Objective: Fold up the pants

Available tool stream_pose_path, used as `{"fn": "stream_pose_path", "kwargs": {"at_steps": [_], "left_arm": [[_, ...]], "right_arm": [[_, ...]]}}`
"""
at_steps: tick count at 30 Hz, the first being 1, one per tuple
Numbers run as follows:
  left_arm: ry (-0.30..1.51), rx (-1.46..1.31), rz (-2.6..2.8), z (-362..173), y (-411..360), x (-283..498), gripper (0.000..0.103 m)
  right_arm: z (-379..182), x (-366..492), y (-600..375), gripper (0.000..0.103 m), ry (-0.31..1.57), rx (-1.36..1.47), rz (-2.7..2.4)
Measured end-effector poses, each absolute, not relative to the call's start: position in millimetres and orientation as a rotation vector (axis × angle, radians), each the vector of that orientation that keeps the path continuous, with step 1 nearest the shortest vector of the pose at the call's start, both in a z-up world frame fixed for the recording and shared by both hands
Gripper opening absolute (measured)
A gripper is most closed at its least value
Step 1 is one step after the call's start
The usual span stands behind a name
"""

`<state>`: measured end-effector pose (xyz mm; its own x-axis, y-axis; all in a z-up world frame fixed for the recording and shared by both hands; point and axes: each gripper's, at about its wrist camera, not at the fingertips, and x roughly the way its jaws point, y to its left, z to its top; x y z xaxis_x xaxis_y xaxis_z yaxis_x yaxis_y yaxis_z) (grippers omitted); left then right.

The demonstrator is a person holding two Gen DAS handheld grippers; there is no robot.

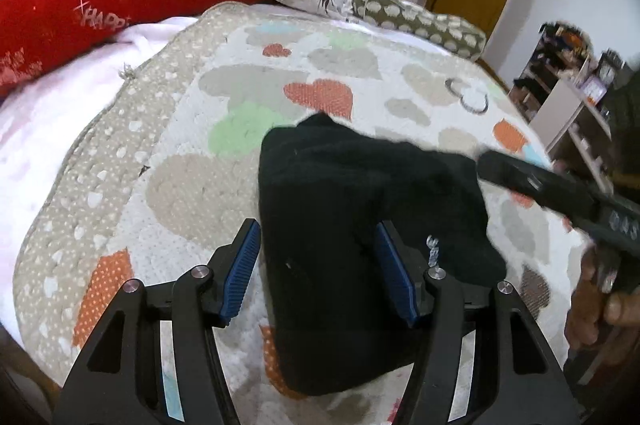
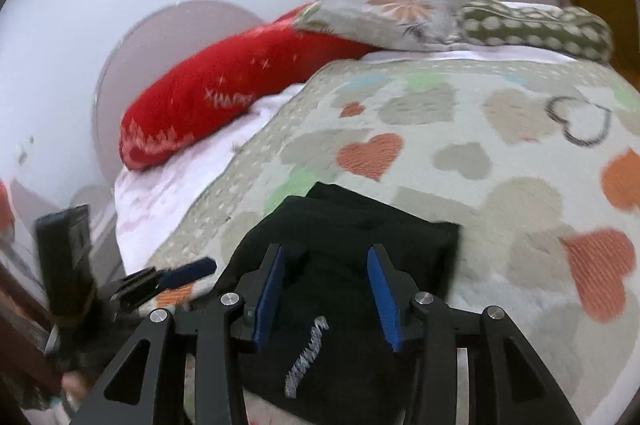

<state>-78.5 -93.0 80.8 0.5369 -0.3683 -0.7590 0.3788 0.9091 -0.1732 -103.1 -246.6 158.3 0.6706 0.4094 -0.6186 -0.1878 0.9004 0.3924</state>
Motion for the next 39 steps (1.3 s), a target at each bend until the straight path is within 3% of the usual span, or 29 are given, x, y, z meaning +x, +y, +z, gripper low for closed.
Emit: {"fn": "stream_pose_path", "kwargs": {"at_steps": [3,6,14,22,30,39], "left_arm": [[0.932,0.054,-0.405,63,-100,-77,0.06],[0.921,0.024,-0.399,57,-96,-77,0.068],[0.907,0.027,-0.402,52,-100,-75,0.07],[0.896,0.053,-0.376,53,-104,-78,0.07],[0.867,0.054,-0.361,52,-106,-83,0.071],[0.827,0.089,-0.34,67,-110,-101,0.07]], "right_arm": [[143,-79,-237,0.042,0.814,0.299,0.326],[126,-62,-234,0.042,0.856,0.268,0.293],[105,-36,-237,0.042,0.88,0.231,0.228],[135,-94,-238,0.045,0.838,0.201,0.23],[96,-136,-236,0.048,0.891,0.119,0.171],[137,-158,-239,0.05,0.773,0.154,0.15]]}}
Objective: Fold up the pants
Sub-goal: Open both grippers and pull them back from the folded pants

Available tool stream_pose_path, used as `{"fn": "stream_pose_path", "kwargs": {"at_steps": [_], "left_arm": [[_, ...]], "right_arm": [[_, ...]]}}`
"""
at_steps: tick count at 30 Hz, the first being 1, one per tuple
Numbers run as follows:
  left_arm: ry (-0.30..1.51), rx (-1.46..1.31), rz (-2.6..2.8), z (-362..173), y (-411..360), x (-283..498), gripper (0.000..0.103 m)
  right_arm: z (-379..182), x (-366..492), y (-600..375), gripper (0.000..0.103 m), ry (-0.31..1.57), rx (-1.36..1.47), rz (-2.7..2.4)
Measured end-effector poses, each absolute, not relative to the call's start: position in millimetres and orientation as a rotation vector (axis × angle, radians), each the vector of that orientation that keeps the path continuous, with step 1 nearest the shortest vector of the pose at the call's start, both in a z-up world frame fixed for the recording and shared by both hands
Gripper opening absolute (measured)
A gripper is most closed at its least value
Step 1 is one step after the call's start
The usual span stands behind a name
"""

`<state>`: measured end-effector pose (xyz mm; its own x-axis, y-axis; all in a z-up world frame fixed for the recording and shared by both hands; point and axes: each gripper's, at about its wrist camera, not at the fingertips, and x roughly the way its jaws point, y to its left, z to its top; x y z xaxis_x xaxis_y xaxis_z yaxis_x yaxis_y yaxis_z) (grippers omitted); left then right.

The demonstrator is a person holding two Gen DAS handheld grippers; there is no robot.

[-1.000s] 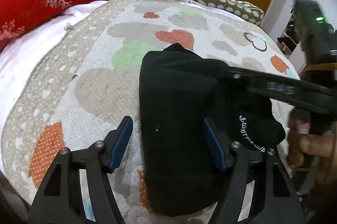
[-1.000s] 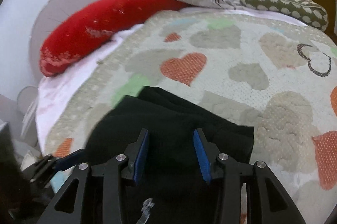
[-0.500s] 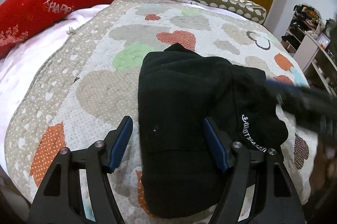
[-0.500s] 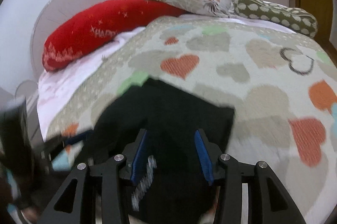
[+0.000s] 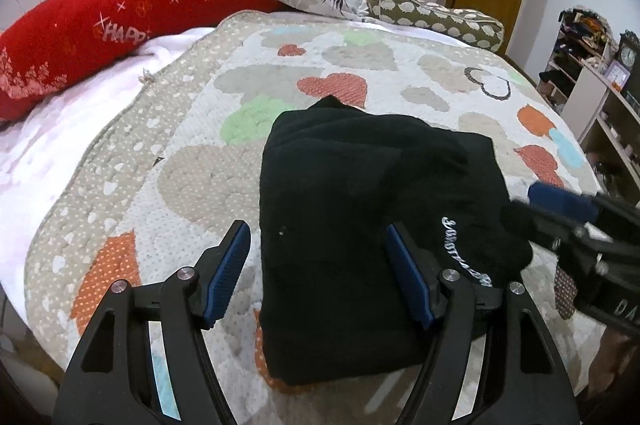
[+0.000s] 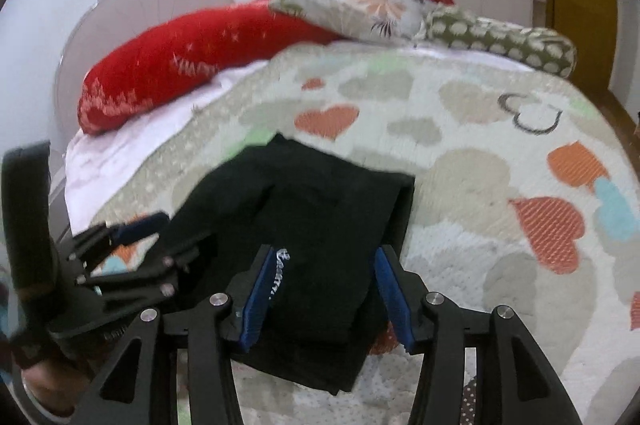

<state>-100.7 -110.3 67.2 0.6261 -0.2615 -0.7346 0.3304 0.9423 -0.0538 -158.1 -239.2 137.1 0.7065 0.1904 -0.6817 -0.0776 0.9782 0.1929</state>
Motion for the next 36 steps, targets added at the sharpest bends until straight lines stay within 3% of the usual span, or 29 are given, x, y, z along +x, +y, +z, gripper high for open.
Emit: {"fn": "stream_pose_path", "kwargs": {"at_steps": [13,23,36], "left_arm": [[0.743,0.103,-0.298,96,-100,-130,0.07],[0.676,0.155,-0.219,112,-99,-146,0.07],[0.678,0.156,-0.257,114,-104,-154,0.07]], "right_arm": [[160,-174,-233,0.053,0.719,0.176,0.109],[169,-190,-237,0.063,0.687,0.207,0.115],[169,-197,-229,0.065,0.69,0.188,0.136]]}}
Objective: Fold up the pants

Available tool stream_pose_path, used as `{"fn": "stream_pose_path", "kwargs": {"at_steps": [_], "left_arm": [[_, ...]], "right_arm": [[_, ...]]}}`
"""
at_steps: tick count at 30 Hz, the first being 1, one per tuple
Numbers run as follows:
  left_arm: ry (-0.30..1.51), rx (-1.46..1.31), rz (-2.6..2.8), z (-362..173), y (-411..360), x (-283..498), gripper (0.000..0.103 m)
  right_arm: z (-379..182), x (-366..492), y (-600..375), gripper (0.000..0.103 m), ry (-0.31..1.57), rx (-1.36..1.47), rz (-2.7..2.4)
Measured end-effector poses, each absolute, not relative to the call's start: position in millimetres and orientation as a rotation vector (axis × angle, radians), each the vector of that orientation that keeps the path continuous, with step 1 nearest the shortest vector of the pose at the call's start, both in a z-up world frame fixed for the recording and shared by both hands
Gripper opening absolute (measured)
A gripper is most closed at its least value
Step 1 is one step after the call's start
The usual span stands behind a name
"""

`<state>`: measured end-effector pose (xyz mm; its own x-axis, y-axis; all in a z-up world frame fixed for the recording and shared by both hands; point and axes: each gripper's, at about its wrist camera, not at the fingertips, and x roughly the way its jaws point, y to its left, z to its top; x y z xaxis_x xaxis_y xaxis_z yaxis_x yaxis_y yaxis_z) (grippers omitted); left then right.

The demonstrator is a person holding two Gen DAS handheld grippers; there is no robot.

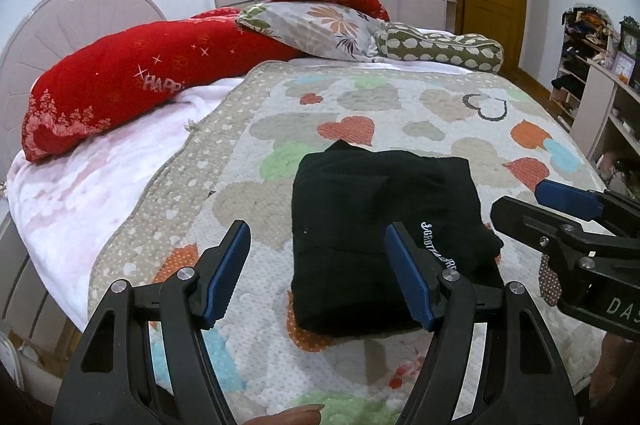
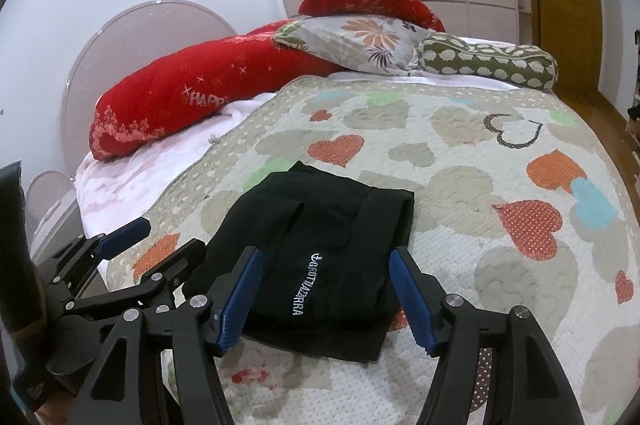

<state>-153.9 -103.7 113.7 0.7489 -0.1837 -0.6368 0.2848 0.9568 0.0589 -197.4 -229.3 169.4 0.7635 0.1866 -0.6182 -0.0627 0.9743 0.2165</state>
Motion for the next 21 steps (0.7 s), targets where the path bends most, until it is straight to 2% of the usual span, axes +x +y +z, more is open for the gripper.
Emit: {"fn": "stream_pose_path", "kwargs": {"at_steps": [21], "left_arm": [[0.705,0.129,-0.278,106.9,-100.9,-148.4,0.07]], "right_arm": [[162.6,-193.1,-226.7,0.065,0.723,0.181,0.145]]}}
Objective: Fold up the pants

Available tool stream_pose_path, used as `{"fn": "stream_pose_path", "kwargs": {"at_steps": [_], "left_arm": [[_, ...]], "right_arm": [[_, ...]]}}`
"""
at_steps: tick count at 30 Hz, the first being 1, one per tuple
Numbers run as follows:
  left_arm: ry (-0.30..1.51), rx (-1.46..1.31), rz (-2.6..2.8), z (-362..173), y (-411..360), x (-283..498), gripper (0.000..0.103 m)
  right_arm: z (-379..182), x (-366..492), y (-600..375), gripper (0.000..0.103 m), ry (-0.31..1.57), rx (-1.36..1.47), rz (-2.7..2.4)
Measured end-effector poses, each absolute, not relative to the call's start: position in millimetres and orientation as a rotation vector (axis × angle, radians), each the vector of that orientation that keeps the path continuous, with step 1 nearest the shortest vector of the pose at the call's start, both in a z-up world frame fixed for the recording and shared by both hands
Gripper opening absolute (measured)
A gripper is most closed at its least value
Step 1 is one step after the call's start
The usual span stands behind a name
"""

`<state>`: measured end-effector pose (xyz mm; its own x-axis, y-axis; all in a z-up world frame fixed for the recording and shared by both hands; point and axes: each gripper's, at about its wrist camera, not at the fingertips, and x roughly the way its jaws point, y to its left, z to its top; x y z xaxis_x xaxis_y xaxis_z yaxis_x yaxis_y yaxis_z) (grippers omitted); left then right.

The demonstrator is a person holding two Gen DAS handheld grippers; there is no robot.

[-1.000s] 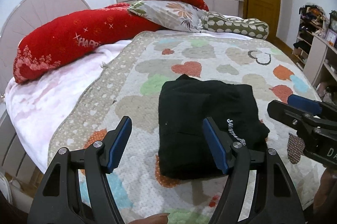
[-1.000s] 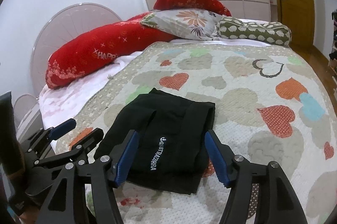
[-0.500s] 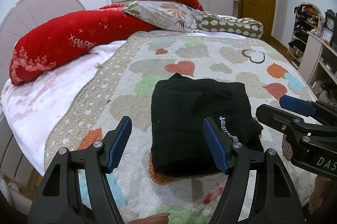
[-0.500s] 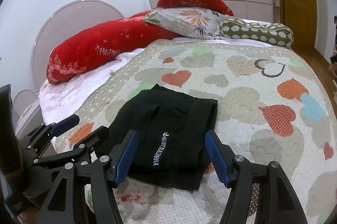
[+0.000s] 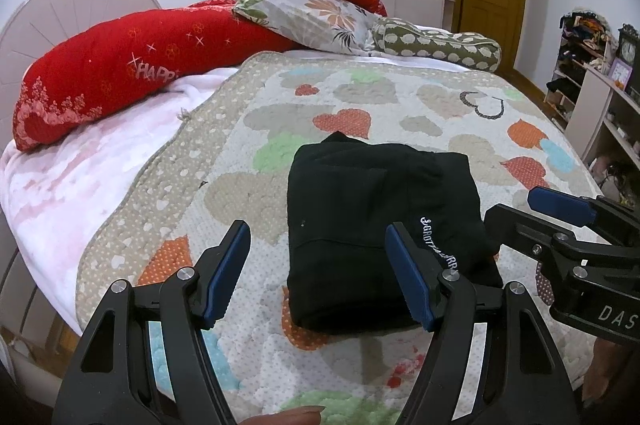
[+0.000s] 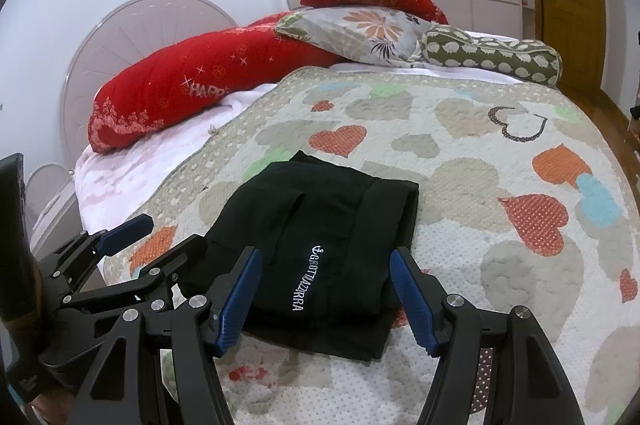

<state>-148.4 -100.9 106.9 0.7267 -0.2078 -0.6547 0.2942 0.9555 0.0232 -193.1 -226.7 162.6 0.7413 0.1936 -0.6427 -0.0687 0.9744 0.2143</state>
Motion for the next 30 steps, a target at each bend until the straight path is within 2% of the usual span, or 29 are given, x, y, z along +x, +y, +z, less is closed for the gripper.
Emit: {"fn": "stream_pose_path", "kwargs": {"at_steps": [30], "left_arm": [[0.715,0.129,-0.282,101.9,-103.2,-146.8,0.07]], "right_arm": [[156.1,-187.6,-222.0,0.065,0.74,0.186,0.148]]}}
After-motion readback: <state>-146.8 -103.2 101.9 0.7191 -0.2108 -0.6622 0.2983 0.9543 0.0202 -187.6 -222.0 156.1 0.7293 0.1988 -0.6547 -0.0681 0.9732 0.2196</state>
